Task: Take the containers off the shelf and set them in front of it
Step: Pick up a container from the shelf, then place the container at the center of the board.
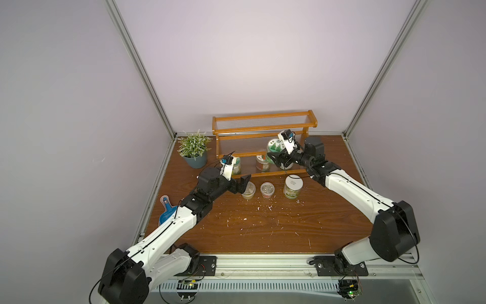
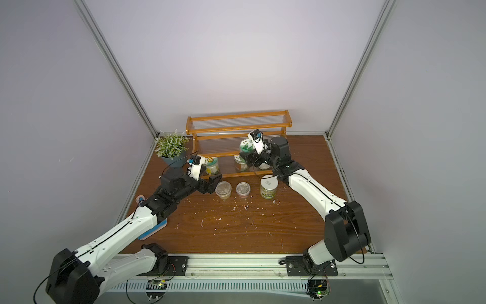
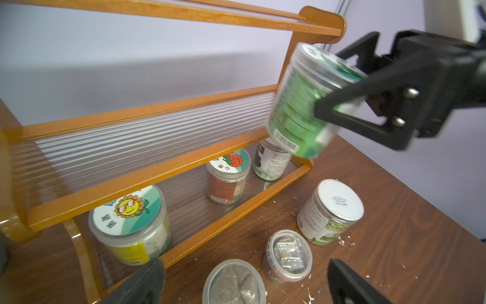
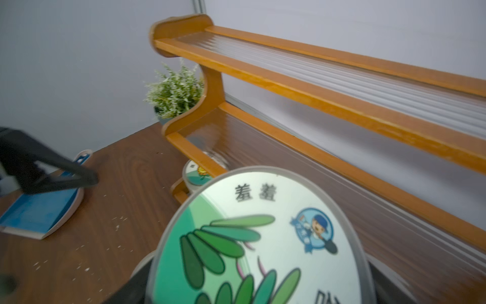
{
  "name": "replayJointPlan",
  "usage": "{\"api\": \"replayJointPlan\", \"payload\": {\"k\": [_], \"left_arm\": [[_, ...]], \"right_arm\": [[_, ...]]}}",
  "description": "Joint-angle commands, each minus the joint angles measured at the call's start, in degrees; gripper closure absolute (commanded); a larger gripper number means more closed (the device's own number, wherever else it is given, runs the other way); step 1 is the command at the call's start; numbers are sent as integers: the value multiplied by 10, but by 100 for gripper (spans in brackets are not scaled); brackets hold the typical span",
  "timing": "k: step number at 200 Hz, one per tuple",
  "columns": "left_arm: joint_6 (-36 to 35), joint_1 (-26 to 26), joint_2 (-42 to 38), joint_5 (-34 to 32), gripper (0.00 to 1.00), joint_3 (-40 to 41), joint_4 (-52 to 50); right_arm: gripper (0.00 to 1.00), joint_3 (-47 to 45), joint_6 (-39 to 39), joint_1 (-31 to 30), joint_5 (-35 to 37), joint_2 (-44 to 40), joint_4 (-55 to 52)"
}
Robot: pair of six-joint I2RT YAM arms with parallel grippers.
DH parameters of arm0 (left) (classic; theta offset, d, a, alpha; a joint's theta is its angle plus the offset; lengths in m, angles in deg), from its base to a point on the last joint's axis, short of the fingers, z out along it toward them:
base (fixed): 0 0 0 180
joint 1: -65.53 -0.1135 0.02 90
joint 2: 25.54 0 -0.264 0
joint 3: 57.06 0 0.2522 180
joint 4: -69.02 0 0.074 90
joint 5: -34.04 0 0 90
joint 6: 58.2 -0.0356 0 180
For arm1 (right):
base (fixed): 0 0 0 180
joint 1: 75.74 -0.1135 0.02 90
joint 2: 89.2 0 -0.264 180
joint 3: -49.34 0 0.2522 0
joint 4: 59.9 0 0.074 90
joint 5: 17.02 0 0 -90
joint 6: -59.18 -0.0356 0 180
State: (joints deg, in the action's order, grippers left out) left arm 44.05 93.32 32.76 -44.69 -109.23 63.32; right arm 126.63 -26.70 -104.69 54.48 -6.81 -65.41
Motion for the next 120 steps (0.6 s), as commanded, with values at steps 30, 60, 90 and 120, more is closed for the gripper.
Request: {"api": "replayJointPlan", "payload": {"k": [30,60,90,120], "left_arm": [[14,-28,-22,-5,0,-3,-45],[24,-50,-20,-3,0,-7,-46],[27,-60,-19,2,0,-10,-49],[27,-64,-21,-5,1,-15,-61]], "right_arm": [[19,-89,15,-113,-11,-112,-34],[19,-170,-20,-173,20,-148,14],[19,-210,-43,-232,24,-114,82],[20,-222,-54,-267,43,-56,143]]}}
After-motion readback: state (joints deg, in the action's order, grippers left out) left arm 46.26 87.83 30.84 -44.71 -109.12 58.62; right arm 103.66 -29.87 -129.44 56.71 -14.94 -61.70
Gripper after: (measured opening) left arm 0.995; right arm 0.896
